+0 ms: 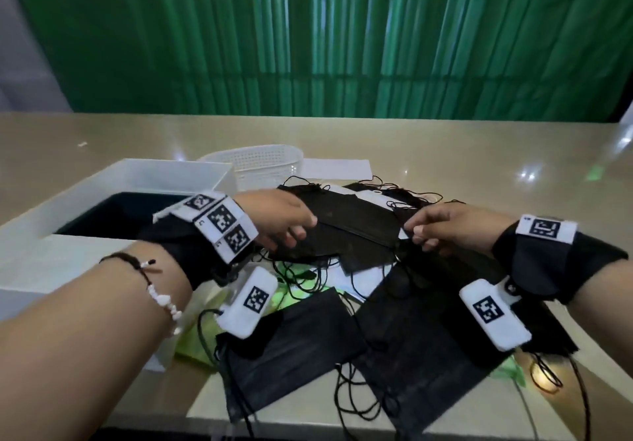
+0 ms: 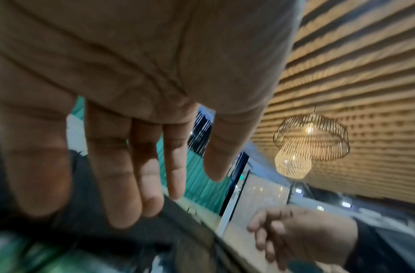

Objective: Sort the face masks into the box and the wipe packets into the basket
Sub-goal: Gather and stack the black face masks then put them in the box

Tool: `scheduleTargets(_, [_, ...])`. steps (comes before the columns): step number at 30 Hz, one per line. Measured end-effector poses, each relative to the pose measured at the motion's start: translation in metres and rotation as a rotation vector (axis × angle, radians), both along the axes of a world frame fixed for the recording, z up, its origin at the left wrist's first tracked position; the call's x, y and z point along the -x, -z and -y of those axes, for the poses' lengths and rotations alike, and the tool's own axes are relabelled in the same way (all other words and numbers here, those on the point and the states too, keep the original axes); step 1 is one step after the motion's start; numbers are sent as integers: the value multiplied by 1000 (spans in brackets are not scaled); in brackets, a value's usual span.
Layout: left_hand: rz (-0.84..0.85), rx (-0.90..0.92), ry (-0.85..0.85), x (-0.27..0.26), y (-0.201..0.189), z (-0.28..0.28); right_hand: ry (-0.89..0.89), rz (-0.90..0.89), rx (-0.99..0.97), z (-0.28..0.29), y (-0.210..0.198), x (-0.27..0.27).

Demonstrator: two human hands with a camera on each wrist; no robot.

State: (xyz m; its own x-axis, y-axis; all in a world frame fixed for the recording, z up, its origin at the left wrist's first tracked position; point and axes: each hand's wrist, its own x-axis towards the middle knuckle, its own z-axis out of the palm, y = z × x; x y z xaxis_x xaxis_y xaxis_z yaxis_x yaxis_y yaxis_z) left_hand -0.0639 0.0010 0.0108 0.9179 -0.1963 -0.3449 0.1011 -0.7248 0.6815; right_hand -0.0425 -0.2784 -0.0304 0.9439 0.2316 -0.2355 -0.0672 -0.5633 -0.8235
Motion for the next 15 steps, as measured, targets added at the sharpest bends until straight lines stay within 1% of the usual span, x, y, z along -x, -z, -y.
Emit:
scheduleTargets(3, [-82,-102,85,6,35,2,35,-32,58,15,12,1])
scheduleTargets(6, [-111,-194,95,9,57,2,49,-47,130,24,17,4])
scheduleTargets(10, [-96,-291,122,9,68,4,93,-32,214,31,13,12])
scheduleTargets(15, [-99,-442,219,6,75,4,49,-70,464,45,13,26])
